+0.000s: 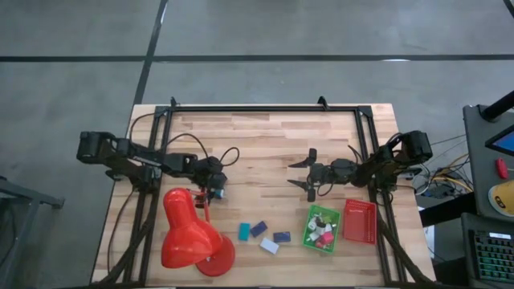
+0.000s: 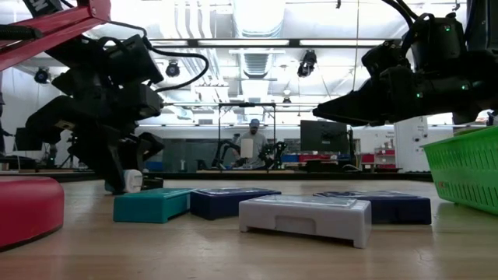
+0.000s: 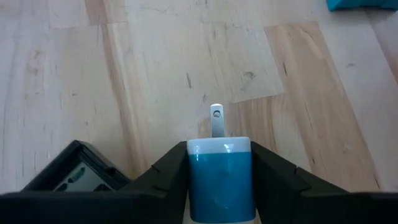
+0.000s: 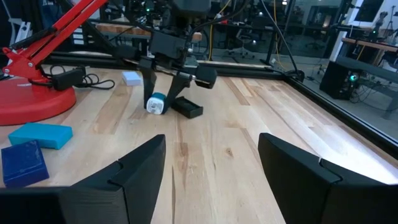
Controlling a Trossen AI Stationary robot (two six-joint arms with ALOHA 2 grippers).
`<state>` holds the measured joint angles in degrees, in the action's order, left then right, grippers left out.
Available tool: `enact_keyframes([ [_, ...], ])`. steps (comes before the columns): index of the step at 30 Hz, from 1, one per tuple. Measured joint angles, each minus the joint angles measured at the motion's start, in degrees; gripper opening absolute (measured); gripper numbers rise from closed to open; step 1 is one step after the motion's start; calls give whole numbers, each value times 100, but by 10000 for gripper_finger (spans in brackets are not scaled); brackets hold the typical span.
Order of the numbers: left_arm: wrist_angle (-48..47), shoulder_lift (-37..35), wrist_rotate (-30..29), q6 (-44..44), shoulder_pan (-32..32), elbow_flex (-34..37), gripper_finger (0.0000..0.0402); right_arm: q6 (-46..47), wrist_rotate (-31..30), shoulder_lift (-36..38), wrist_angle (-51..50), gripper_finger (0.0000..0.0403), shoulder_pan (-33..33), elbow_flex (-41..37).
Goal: Pick & Place Office items
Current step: Put the blue charger adapter into the green basket
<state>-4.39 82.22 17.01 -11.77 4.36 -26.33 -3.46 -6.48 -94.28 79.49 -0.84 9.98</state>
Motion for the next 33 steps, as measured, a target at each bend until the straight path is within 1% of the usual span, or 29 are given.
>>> enact_keyframes([
  [6, 110, 12, -118, -206, 7, -105, 142, 0, 0, 0, 0, 249, 0, 0],
  [13, 916, 10, -64, -443, 11, -179, 142, 0, 0, 0, 2, 249, 1, 2],
  [20, 2096, 6, -7, -554, 12, -162, 142, 0, 0, 0, 2, 256, 1, 2],
  [23, 2778, 33, 156, -676, 18, -162, 142, 0, 0, 0, 0, 254, 1, 2],
  [26, 3192, 101, 187, -693, 45, -162, 142, 0, 0, 0, 0, 250, 0, 2],
  [29, 3554, 249, 295, -675, 116, -162, 143, 0, 0, 0, -1, 247, 2, 2],
  [33, 4175, 651, 441, -379, 199, -230, 143, 0, 0, 0, 2, 248, 1, 2],
])
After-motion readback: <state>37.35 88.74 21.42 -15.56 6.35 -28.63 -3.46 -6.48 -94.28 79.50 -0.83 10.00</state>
